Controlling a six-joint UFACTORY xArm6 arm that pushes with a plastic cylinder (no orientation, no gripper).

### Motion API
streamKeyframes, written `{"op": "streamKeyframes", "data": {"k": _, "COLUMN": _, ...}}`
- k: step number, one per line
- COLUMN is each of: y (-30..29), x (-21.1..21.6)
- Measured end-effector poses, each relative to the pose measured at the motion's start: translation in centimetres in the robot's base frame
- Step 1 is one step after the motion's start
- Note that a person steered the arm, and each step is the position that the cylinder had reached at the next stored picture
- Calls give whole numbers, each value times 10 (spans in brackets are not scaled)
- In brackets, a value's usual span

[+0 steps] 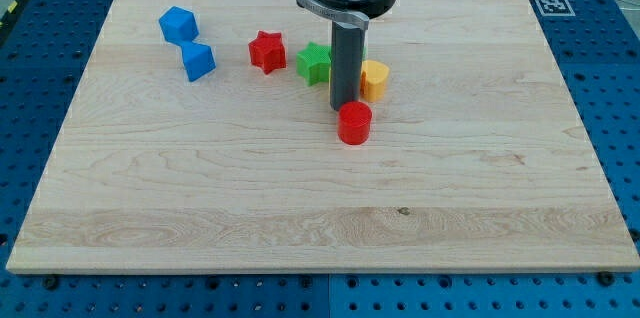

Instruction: Push the green blocks to the right side of the board

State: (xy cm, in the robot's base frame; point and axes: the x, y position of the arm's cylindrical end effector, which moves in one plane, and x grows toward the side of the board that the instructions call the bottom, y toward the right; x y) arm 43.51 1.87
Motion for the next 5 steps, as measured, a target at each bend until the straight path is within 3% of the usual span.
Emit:
{"op": "streamKeyframes", "data": {"k": 2, "y": -68, "x": -14}}
{"op": "streamKeyframes", "data": {"k": 3, "y": -63, "x": -51}}
{"op": "streamKeyframes", "data": {"k": 5, "y": -66, "x": -74}}
